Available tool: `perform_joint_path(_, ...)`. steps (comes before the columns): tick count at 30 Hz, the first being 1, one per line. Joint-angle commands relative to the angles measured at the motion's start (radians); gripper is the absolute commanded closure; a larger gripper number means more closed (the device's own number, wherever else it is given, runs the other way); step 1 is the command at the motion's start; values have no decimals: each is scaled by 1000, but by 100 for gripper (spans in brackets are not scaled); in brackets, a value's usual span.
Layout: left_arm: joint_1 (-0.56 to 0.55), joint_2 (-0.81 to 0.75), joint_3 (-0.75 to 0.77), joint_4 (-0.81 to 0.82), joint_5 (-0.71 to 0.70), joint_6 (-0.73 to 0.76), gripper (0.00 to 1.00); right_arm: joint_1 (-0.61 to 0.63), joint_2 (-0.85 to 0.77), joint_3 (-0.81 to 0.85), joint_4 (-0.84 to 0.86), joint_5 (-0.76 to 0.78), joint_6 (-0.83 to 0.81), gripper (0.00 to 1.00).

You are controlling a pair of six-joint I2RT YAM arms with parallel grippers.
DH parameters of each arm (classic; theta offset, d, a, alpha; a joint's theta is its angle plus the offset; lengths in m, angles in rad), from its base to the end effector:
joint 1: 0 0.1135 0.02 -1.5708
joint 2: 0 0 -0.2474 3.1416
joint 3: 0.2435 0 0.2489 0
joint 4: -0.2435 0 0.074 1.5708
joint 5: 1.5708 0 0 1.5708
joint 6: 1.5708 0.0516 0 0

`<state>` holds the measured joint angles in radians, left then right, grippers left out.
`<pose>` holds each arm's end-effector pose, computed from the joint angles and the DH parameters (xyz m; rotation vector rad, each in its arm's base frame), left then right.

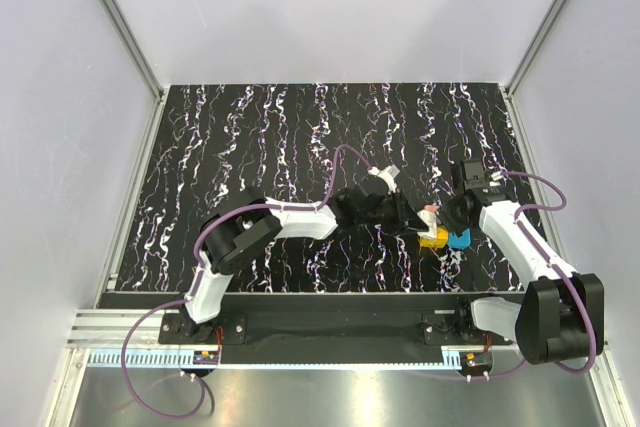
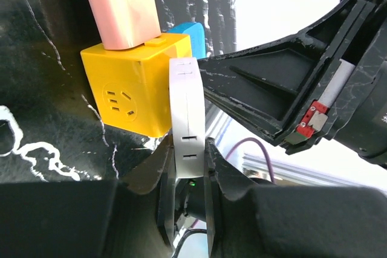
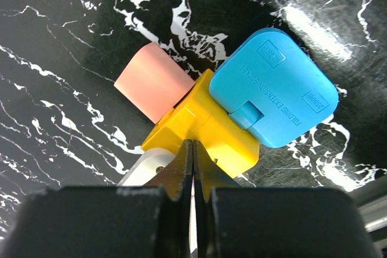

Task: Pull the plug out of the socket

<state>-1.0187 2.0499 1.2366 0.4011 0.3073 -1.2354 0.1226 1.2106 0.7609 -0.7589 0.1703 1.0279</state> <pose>0.2261 -0.3969 0.1494 -0.0180 2.4336 -1.5915 0.2201 0.0183 0.1773 1.2393 2.4502 0.0769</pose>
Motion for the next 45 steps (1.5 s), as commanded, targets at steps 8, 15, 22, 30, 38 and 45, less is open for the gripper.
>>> perform_joint_path(8,0,-134,179,-143,-8,93,100,2,93,-84,-103,54,-19,100)
perform_joint_path(15,3,-120,141,-8,38,-16,100,0,92,-84,-102,51,-22,100)
perform_joint_path(22,3,-177,231,-280,-111,141,100,2,90,-86,-103,52,-19,100)
perform_joint_path(30,6,-146,213,-131,3,160,100,0,90,-86,-102,54,-17,100)
perform_joint_path(38,-3,-241,181,-228,-117,232,100,2,92,-86,-102,52,-25,100)
perform_joint_path(45,6,-413,64,-391,-174,388,100,0,104,-80,-99,58,-48,100)
